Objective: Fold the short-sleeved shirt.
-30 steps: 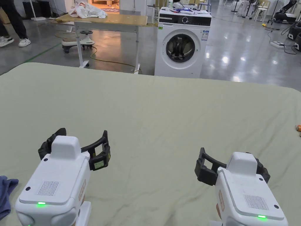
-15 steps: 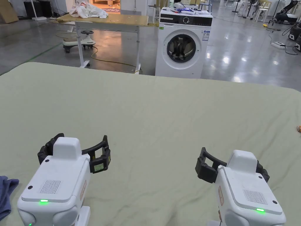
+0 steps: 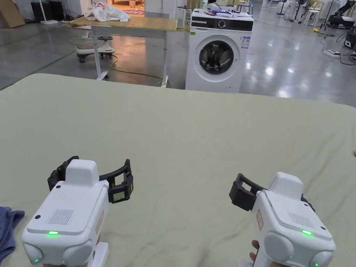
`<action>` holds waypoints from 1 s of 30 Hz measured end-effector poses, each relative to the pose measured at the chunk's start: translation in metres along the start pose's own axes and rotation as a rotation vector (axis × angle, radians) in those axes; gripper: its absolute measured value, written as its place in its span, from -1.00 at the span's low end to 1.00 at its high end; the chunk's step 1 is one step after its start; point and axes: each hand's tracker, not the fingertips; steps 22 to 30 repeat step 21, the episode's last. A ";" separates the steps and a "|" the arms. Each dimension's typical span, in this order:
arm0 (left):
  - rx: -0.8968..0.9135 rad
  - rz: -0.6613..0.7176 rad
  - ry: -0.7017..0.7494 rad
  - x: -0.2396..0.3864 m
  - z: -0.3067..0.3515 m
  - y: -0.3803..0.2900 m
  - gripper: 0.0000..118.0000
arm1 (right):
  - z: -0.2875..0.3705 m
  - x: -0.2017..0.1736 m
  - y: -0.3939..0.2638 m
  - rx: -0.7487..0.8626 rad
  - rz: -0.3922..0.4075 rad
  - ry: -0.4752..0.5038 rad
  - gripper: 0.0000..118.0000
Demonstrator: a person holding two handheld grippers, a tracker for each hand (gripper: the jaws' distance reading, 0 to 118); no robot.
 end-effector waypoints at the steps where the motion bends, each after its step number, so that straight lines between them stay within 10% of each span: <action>1: 0.000 0.001 -0.001 0.000 0.000 0.000 0.77 | -0.001 -0.001 0.000 -0.008 0.003 -0.009 0.85; 30: -0.028 -0.004 0.012 -0.008 -0.003 -0.001 0.77 | -0.011 -0.002 0.009 -0.057 0.027 -0.015 0.84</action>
